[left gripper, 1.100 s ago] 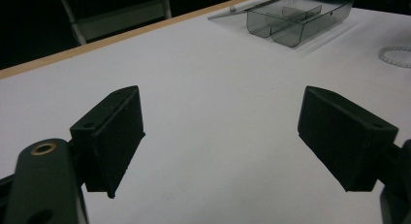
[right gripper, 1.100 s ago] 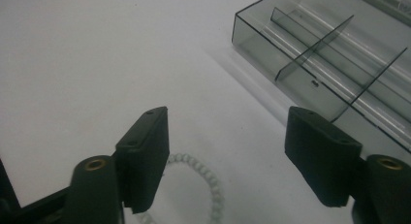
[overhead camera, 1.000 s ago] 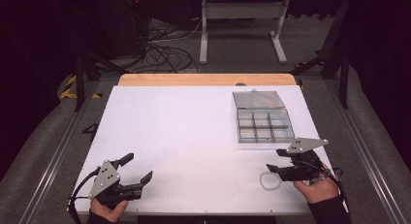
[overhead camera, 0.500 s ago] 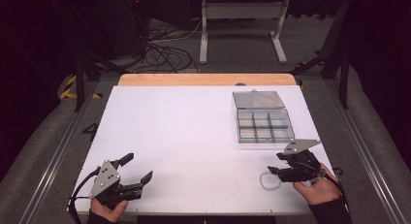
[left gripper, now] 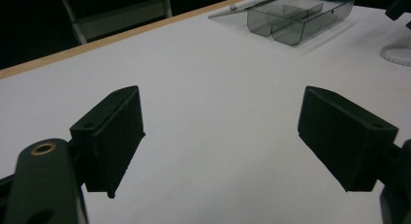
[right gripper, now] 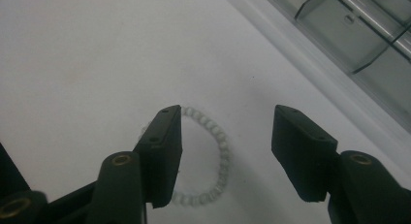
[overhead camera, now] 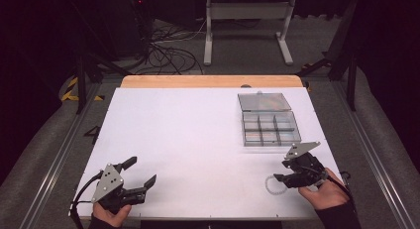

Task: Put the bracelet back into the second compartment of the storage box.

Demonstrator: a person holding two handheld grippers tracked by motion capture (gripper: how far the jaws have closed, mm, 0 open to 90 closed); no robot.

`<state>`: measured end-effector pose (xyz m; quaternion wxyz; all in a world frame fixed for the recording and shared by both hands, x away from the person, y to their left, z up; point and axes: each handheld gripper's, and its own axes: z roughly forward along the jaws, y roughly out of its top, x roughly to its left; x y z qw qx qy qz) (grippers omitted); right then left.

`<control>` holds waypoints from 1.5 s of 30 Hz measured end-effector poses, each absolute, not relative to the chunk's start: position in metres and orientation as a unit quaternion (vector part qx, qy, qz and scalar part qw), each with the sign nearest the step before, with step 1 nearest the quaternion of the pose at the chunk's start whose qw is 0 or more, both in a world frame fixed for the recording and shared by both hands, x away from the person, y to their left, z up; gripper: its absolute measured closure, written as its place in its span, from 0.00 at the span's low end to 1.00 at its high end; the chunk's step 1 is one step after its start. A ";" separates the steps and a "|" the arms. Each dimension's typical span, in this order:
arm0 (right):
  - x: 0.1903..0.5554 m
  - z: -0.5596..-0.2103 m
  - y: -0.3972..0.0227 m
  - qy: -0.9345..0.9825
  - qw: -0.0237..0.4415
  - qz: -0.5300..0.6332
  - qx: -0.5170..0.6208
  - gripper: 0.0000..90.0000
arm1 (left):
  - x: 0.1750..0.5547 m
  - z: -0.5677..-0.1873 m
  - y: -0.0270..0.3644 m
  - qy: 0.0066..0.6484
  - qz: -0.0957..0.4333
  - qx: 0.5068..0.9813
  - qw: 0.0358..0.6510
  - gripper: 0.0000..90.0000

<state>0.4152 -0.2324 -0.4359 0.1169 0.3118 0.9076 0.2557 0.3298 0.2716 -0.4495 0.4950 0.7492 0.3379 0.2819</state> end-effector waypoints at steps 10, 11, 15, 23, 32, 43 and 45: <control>0.419 -0.444 -0.228 0.917 0.107 0.219 0.314 0.59 | 0.330 -0.450 0.272 0.339 0.282 0.750 0.494 0.19; 0.420 -0.445 -0.228 0.919 0.106 0.214 0.315 0.60 | 0.330 -0.450 0.272 0.339 0.281 0.749 0.494 0.19; 0.422 -0.451 -0.226 0.923 0.103 0.195 0.314 0.67 | 0.330 -0.450 0.272 0.338 0.281 0.750 0.494 0.19; 0.423 -0.456 -0.223 0.929 0.102 0.172 0.313 0.81 | 0.330 -0.450 0.272 0.338 0.282 0.750 0.494 0.19; 0.423 -0.459 -0.222 0.932 0.095 0.156 0.314 0.93 | 0.330 -0.450 0.272 0.338 0.280 0.751 0.494 0.19; 0.422 -0.459 -0.221 0.932 0.097 0.153 0.314 0.94 | 0.330 -0.450 0.272 0.338 0.280 0.750 0.495 0.19; 0.423 -0.459 -0.222 0.932 0.096 0.155 0.314 0.95 | 0.330 -0.450 0.272 0.338 0.279 0.750 0.496 0.19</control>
